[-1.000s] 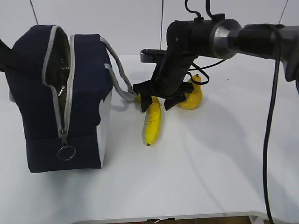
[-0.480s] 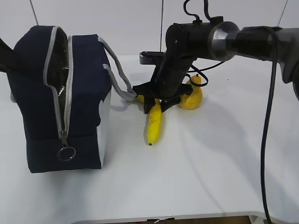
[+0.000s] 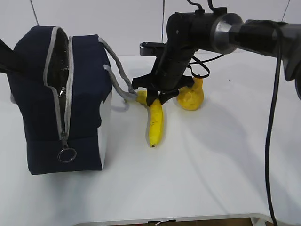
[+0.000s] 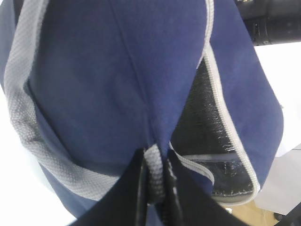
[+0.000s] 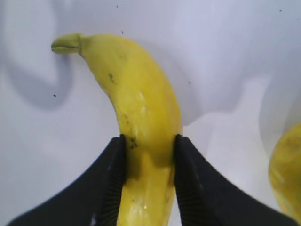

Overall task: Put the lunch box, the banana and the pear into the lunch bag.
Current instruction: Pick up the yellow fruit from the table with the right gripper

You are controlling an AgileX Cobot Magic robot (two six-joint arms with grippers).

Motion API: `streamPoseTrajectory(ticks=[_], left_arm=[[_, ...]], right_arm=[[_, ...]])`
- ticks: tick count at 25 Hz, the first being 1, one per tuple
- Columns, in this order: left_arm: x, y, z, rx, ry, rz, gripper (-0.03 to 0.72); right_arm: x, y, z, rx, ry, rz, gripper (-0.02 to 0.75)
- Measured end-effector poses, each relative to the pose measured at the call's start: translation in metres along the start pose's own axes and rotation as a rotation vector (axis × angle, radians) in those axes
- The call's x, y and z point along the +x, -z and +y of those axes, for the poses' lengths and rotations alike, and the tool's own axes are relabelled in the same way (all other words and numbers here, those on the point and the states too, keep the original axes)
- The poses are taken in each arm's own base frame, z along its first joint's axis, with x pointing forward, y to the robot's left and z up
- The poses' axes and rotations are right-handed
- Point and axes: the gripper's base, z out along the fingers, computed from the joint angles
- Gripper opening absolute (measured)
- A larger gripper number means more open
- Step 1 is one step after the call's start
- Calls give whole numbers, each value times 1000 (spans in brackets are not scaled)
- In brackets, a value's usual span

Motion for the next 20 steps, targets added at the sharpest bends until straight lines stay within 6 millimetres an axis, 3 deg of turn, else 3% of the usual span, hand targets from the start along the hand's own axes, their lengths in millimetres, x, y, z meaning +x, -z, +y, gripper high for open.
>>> streamPoseTrajectory(ticks=[10, 20], left_arm=[[0, 0, 0, 0, 0, 0, 11], [0, 0, 0, 1, -1, 0, 11]], right_arm=[[-1, 5, -2, 29, 21, 18, 273], [-27, 49, -6, 157, 73, -62, 272]])
